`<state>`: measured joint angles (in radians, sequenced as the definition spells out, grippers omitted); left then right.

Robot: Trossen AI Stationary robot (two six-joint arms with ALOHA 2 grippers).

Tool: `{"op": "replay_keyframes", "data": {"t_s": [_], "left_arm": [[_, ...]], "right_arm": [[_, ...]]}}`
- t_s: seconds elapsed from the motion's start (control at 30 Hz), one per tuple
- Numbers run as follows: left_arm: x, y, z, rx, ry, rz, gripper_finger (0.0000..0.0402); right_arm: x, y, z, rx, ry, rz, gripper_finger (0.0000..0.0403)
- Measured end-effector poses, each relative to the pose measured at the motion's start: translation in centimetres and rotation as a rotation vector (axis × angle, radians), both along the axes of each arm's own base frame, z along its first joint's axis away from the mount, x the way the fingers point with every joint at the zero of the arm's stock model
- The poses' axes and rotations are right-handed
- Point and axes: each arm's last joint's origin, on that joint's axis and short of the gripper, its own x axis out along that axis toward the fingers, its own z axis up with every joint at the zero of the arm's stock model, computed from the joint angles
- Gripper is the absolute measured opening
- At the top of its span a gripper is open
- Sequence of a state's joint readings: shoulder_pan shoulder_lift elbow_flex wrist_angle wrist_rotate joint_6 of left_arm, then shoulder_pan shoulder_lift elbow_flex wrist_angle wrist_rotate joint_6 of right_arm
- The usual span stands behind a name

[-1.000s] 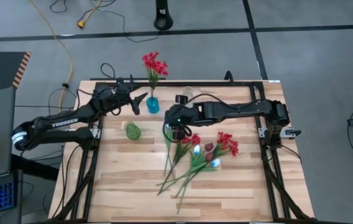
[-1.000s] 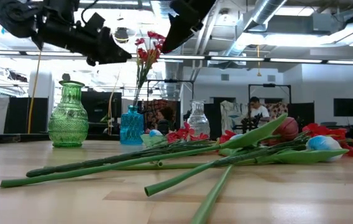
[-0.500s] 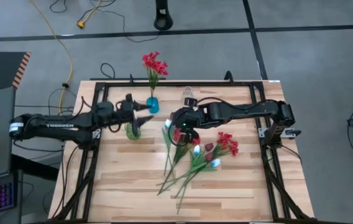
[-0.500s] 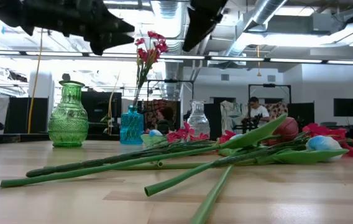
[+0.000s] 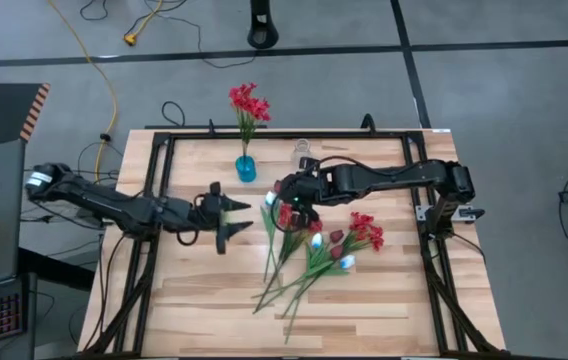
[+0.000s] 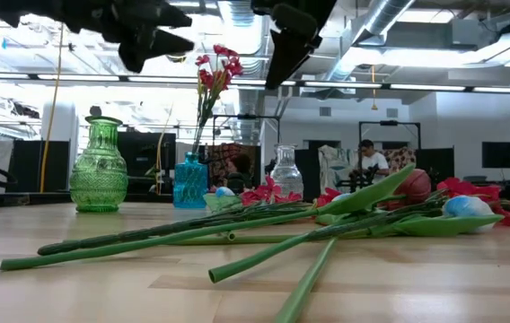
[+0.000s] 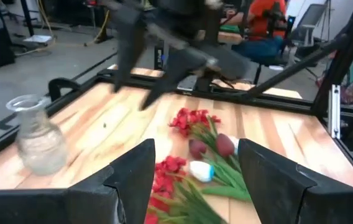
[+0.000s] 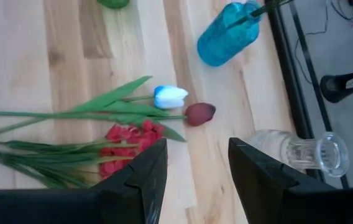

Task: Sort flowers into vase by color
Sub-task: Put the left red flowers into the blue vase

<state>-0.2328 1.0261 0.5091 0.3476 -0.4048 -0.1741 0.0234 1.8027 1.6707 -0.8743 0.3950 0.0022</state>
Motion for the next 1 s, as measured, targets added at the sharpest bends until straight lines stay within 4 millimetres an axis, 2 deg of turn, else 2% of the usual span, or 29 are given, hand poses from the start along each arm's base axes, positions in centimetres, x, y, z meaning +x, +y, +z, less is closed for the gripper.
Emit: {"op": "replay_keyframes", "data": {"t_s": [0.17,0.37,0.73,0.83,1.0], "left_arm": [[2.6,-1.6,0.3,0.034,0.093,0.008,0.0218],[6.6,-2.8,-0.1,-0.031,0.251,0.05,0.0218],[12.1,-4.1,-4.3,-0.073,0.531,0.149,0.0218],[13.0,-4.4,-5.5,-0.091,0.588,0.167,0.0218],[14.2,-4.6,-7.2,-0.159,0.637,0.173,0.0218]], "right_arm": [[0.0,-0.3,0.0,0.0,0.002,-0.008,0.0196],[-0.6,-0.5,0.6,-0.021,0.021,0.02,0.0196],[-4.6,-0.5,5.0,-0.028,-0.083,0.028,0.0196],[-5.7,-0.6,5.3,-0.028,-0.099,0.027,0.0196],[-7.5,-0.6,4.6,-0.006,-0.14,-0.004,0.0196]]}}
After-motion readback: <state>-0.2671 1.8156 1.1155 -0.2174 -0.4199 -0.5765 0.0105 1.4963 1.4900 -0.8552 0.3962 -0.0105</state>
